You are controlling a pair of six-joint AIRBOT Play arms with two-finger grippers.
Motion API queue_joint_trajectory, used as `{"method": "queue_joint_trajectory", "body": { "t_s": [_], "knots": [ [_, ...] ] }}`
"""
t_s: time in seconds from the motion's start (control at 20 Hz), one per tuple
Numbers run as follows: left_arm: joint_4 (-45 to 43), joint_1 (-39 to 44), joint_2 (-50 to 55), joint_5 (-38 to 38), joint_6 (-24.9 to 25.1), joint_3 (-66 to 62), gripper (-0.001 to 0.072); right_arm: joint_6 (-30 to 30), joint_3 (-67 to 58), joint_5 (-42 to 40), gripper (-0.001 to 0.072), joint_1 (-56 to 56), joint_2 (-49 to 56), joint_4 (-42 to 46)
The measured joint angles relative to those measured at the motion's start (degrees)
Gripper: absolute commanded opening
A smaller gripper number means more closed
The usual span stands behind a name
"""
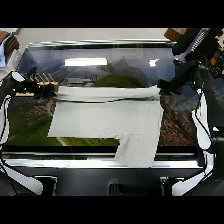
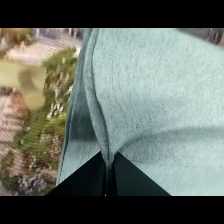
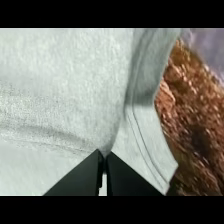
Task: Fold the clothes and pants, and hang the long-sleeved shirts on hangers.
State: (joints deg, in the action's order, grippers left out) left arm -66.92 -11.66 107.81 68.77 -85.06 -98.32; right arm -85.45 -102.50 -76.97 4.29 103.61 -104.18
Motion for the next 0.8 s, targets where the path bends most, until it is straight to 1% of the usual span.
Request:
{"method": "queue_joint_trajectory", "body": {
  "t_s": [0.15,0.3,0.5,0.55,0.6,0.65,0.7,0.75,0.8],
  "knots": [
    [-1.44,-0.24,0.11,3.72,-0.28,-0.02,0.0015,0.26,0.02,-3.63,0.0038,-0.02,0.7,0.94],
    [-2.69,-0.33,0.46,5.31,-0.44,0.0,0.0015,0.63,0.5,-6.91,0.0038,-0.13,2.34,1.36],
    [-3.56,-0.26,1.2,6.21,-0.44,0.07,0.0019,1.07,2.62,-7.67,0.0038,-0.17,3.8,1.77],
    [-3.61,-0.24,1.42,6.29,-0.44,0.07,0.0035,1.11,2.97,-7.63,0.0039,-0.17,4.17,1.79],
    [-3.69,-0.15,1.6,6.32,-0.42,0.09,0.0157,1.53,3.21,-7.45,0.007,-0.17,4.57,1.79],
    [-3.85,-0.09,1.79,6.32,-0.42,0.09,0.0351,1.57,3.37,-7.43,0.0176,-0.17,4.96,1.77],
    [-3.85,-0.04,1.9,6.34,-0.44,0.09,0.0512,1.77,3.52,-7.43,0.023,-0.17,5.33,2.01],
    [-3.85,-0.02,1.88,6.51,-0.44,0.07,0.0547,1.97,3.61,-7.37,0.0235,-0.15,5.6,1.81],
    [-3.85,-0.07,1.66,6.71,-0.44,0.04,0.0547,1.97,3.67,-7.32,0.0273,-0.13,5.66,1.44]
  ]
}}
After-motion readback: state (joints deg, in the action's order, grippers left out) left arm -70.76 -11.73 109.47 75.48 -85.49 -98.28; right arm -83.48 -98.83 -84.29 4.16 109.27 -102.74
